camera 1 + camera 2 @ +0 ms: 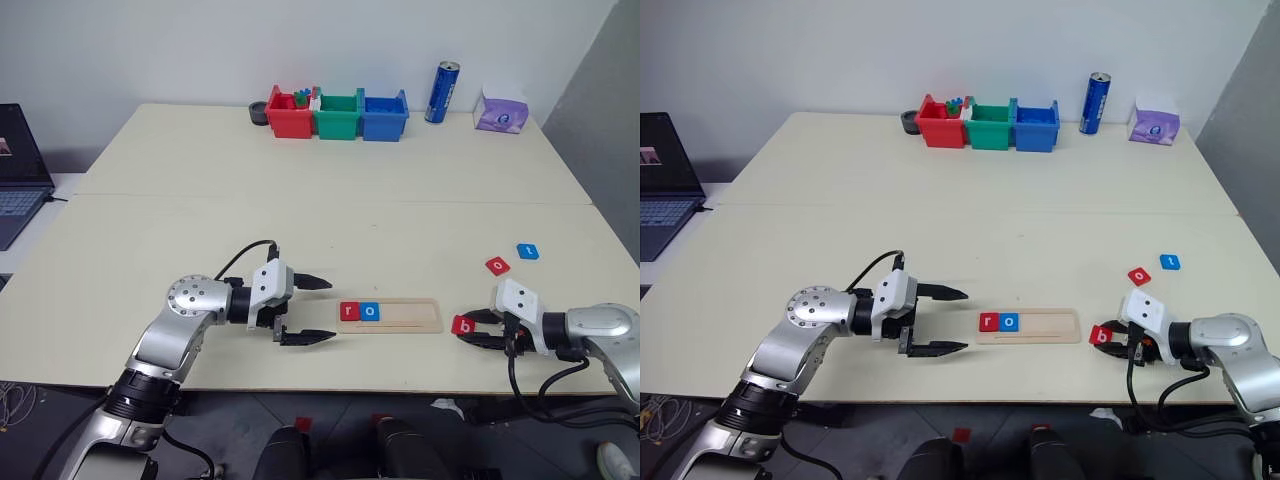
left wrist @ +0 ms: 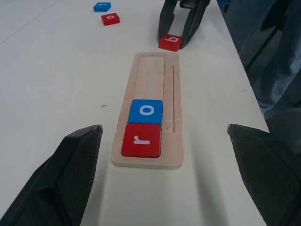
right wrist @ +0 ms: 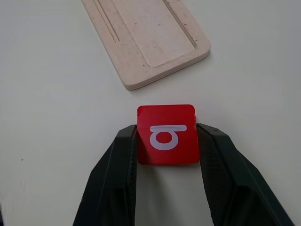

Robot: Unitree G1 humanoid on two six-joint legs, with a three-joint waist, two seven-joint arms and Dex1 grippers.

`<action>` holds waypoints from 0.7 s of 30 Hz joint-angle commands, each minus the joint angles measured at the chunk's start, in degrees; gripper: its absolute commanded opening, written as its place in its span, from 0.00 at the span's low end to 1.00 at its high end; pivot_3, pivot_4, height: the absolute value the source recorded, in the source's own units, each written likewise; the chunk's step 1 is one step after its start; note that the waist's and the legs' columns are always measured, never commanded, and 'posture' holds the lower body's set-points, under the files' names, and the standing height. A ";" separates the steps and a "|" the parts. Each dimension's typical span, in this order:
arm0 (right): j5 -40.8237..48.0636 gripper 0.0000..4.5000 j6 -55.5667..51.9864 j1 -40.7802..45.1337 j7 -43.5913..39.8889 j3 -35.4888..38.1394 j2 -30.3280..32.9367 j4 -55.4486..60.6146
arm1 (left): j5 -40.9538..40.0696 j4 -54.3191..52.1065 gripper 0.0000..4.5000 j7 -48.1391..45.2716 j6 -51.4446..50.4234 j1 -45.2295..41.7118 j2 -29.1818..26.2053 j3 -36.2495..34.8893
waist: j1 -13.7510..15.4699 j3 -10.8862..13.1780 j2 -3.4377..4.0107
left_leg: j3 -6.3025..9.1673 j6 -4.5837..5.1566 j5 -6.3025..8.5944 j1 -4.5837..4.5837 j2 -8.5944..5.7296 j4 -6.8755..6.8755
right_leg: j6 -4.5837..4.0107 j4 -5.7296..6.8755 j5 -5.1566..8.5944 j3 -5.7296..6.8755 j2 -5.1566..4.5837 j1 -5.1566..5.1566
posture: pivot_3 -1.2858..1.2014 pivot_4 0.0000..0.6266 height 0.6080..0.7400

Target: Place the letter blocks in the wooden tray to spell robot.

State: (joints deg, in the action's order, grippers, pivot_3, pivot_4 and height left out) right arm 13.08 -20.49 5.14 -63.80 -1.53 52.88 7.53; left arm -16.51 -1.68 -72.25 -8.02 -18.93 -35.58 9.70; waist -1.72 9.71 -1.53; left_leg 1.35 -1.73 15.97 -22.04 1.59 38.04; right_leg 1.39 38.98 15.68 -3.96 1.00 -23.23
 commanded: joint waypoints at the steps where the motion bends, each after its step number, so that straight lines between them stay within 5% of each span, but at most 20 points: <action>1: 2.98 0.32 -3.05 2.42 -0.87 1.60 1.14 7.14 | -0.50 -2.04 1.00 -0.73 1.07 0.80 -1.30 -0.67 | -0.13 0.01 0.01 | 0.01 0.00 0.00 0.00 0.01 0.00 | 0.00 0.00 0.00 0.01 0.00 0.00 | 0.52 0.24 1.00; 12: -3.18 0.32 -11.12 17.34 1.80 -14.03 -5.69 8.88 | -1.32 -0.52 1.00 -0.64 1.55 0.83 -1.35 -1.52 | -0.08 0.03 0.01 | 0.03 0.00 0.00 0.00 0.02 0.01 | -0.01 0.01 -0.01 0.02 0.00 -0.02 | 0.52 0.24 1.00; 21: -6.64 0.32 -10.72 22.21 0.99 -19.01 -9.04 3.89 | -0.96 0.20 1.00 -0.24 2.38 0.91 -1.26 -1.66 | 0.02 0.03 0.01 | 0.05 0.00 0.00 -0.02 0.01 0.01 | -0.21 0.01 -0.12 0.08 -0.04 -0.03 | 0.52 0.24 1.00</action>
State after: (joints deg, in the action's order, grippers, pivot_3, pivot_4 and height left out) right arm 7.06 -31.88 25.81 -62.47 -20.69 43.97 11.04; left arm -16.88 -1.17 -72.88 -6.57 -17.56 -36.80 9.29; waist -1.70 9.75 -1.52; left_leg 1.39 -1.73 15.97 -22.07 1.59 38.05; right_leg 1.17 38.99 15.55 -3.87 0.96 -23.26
